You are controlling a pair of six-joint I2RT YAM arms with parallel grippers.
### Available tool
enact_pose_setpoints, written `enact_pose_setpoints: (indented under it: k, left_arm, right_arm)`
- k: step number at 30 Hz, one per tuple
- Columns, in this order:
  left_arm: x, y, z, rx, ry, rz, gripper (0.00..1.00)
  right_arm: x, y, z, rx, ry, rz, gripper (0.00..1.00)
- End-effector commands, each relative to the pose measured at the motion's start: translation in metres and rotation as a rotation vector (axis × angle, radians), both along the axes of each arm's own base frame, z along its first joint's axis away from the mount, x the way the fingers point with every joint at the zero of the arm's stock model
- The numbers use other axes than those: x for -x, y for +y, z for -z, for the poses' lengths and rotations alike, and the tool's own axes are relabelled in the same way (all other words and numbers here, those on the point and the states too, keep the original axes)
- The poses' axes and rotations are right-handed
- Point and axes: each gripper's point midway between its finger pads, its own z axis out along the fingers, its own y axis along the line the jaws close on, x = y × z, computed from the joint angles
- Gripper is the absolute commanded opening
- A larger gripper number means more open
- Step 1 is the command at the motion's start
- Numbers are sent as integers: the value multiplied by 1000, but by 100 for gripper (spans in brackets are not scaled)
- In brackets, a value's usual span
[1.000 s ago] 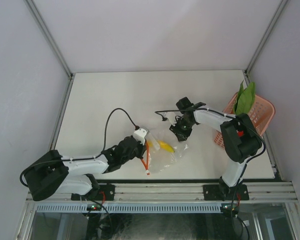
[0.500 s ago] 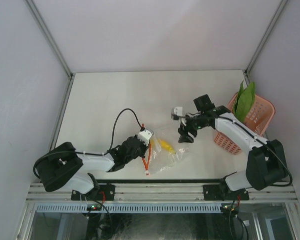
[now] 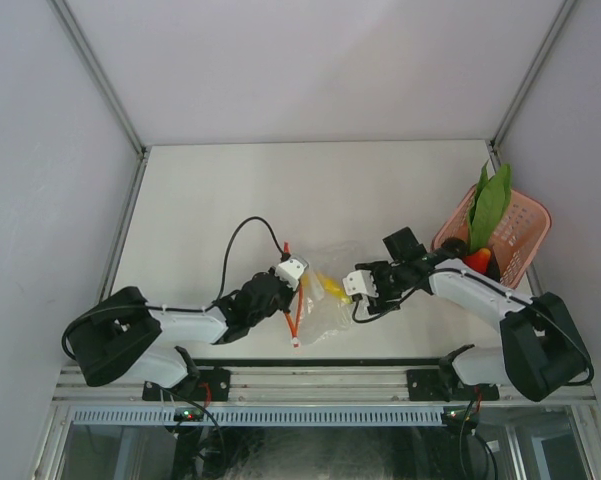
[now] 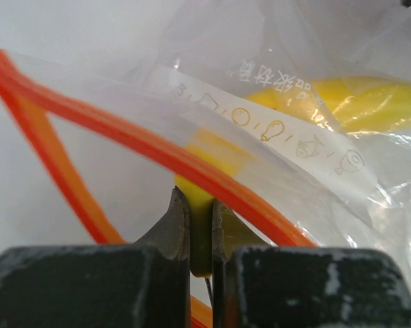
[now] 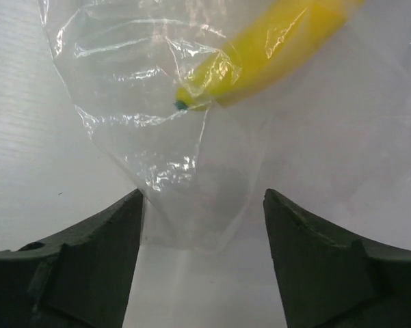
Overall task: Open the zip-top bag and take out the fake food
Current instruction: Pick up the fake fruit from the zipper food storage bag.
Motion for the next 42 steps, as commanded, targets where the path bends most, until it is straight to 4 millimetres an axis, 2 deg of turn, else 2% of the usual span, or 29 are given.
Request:
enact_pose_setpoints:
  k: [1, 5, 6, 8, 10, 13, 16, 20, 27, 32, 36, 42]
  left_arm:
    - [-10, -17, -36, 117, -53, 11, 0]
    - [-8, -19, -38, 150, -7, 11, 0]
    - [-8, -20, -38, 158, 7, 13, 0]
    - [-8, -22, -40, 177, 33, 17, 0]
    - [-9, -26, -42, 204, 63, 21, 0]
    - [-11, -32, -45, 244, 118, 28, 0]
    - [-13, -36, -49, 272, 181, 27, 0]
    - [-11, -29, -51, 264, 247, 7, 0]
    - [-3, 8, -40, 137, 268, -91, 0]
    - [4, 24, -41, 122, 265, -125, 0]
    - [7, 46, -32, 67, 253, -190, 0]
    - [13, 65, -27, 71, 260, -267, 0]
  right_arm:
    - [-28, 9, -1, 44, -142, -1, 63]
    - [-27, 18, -8, 35, -161, -16, 32]
    - [-26, 20, -10, 31, -167, -29, 29]
    - [-22, 25, -15, 15, -177, -52, 15]
    - [-18, 30, -19, -2, -186, -70, 7]
    - [-14, 37, -23, -14, -199, -86, 0]
    - [-18, 38, -23, -1, -222, -77, 0]
    - [-32, 31, -23, 33, -270, -23, 0]
    - [-53, 15, -29, 52, -314, 72, 0]
    - [-61, 10, -26, 85, -349, 102, 0]
    - [-70, 4, -28, 94, -363, 151, 0]
    - [-81, -5, -32, 68, -347, 243, 0]
